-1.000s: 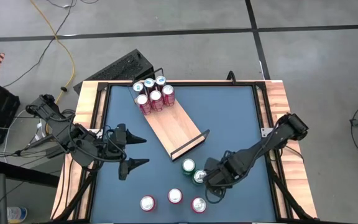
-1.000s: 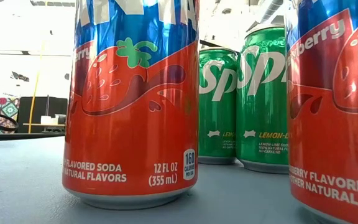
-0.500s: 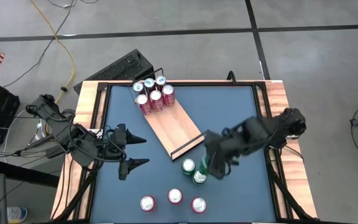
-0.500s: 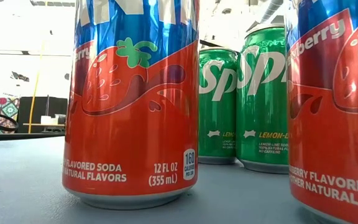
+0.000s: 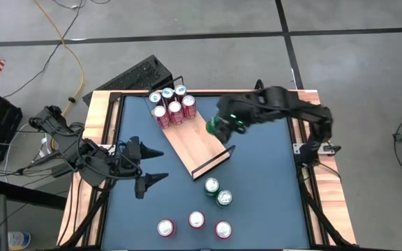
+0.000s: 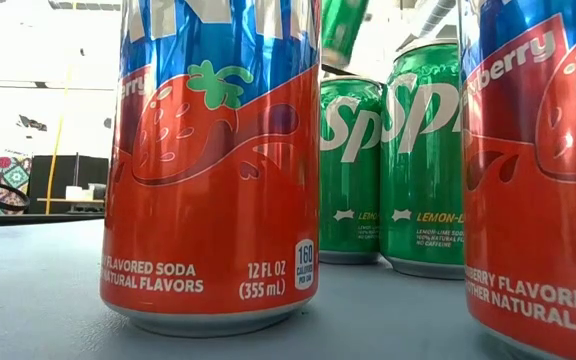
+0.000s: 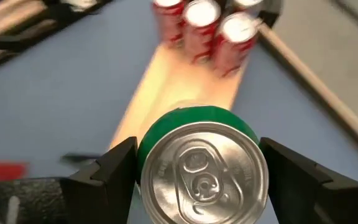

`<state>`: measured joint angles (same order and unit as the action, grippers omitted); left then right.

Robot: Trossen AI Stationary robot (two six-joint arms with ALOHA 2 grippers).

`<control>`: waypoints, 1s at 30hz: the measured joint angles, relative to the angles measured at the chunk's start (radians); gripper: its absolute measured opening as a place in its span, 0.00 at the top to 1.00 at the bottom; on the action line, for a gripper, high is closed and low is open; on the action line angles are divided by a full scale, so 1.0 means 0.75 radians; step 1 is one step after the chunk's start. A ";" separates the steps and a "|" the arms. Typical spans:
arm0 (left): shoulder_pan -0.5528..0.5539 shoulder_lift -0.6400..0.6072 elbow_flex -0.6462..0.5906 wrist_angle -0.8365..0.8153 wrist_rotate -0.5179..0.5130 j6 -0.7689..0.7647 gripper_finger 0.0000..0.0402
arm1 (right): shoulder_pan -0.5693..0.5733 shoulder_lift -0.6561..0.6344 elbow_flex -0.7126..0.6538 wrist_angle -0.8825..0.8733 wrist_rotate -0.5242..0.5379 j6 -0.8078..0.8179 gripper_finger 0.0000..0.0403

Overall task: Place canned beverage on shelf
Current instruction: Put the bottom green soda can on the shelf

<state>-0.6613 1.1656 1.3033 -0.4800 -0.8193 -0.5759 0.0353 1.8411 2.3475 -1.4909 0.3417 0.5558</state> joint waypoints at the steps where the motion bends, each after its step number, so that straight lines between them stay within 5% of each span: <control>1: 0.000 0.000 0.000 0.000 -0.011 -0.004 0.12 | -0.029 0.026 0.000 0.028 -0.008 -0.028 0.29; 11: 0.001 0.000 0.000 -0.001 -0.080 -0.007 0.12 | -0.181 0.297 -0.004 0.070 -0.184 -0.229 0.29; 30: 0.003 0.000 0.000 -0.005 -0.115 -0.016 0.12 | -0.226 0.581 0.000 0.161 -0.145 -0.142 0.29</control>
<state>-0.6594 1.1656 1.3033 -0.4840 -0.9057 -0.5882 -0.1343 2.2765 2.3474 -1.3698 0.2331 0.4493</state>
